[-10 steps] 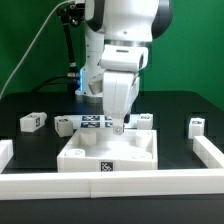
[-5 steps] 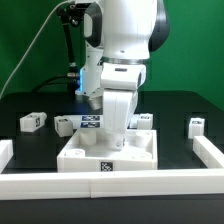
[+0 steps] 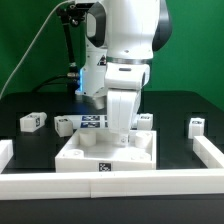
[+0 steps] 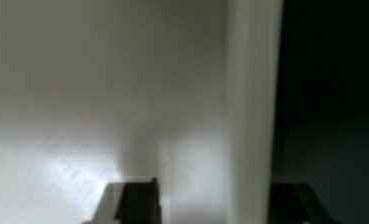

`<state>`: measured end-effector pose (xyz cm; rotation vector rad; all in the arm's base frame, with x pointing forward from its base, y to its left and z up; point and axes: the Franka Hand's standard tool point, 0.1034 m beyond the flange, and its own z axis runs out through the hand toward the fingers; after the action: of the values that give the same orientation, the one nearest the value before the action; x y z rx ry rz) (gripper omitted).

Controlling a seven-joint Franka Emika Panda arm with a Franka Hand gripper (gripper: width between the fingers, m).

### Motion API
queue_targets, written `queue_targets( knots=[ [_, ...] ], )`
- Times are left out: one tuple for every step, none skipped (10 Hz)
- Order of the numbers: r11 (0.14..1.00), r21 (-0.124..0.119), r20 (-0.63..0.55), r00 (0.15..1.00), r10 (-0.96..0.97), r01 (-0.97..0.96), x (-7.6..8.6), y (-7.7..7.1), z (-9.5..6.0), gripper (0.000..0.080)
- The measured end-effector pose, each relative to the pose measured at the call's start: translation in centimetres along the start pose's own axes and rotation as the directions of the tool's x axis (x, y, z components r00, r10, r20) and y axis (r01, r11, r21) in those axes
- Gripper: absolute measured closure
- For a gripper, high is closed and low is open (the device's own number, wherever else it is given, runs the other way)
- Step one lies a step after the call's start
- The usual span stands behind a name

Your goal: Assemble one leg

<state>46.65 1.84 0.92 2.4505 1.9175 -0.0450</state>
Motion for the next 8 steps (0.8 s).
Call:
queue_targets(
  knots=[
    [1.0,0.0,0.0,1.0,0.0,0.0,0.0,-0.01,0.01,0.0719],
    [1.0,0.0,0.0,1.0,0.0,0.0,0.0,-0.01,0.01,0.0742],
    [1.0,0.0,0.0,1.0,0.0,0.0,0.0,-0.01,0.01,0.0742],
    [1.0,0.0,0.0,1.0,0.0,0.0,0.0,-0.01,0.01,0.0742],
    [1.0,0.0,0.0,1.0,0.0,0.0,0.0,-0.01,0.01,0.0742],
    [1.0,0.0,0.0,1.0,0.0,0.0,0.0,-0.01,0.01,0.0742],
    [1.0,0.0,0.0,1.0,0.0,0.0,0.0,-0.01,0.01,0.0742],
    [0.999,0.002,0.002,0.999,-0.033,0.033,-0.15,0.04,0.02,0.0742]
  ],
)
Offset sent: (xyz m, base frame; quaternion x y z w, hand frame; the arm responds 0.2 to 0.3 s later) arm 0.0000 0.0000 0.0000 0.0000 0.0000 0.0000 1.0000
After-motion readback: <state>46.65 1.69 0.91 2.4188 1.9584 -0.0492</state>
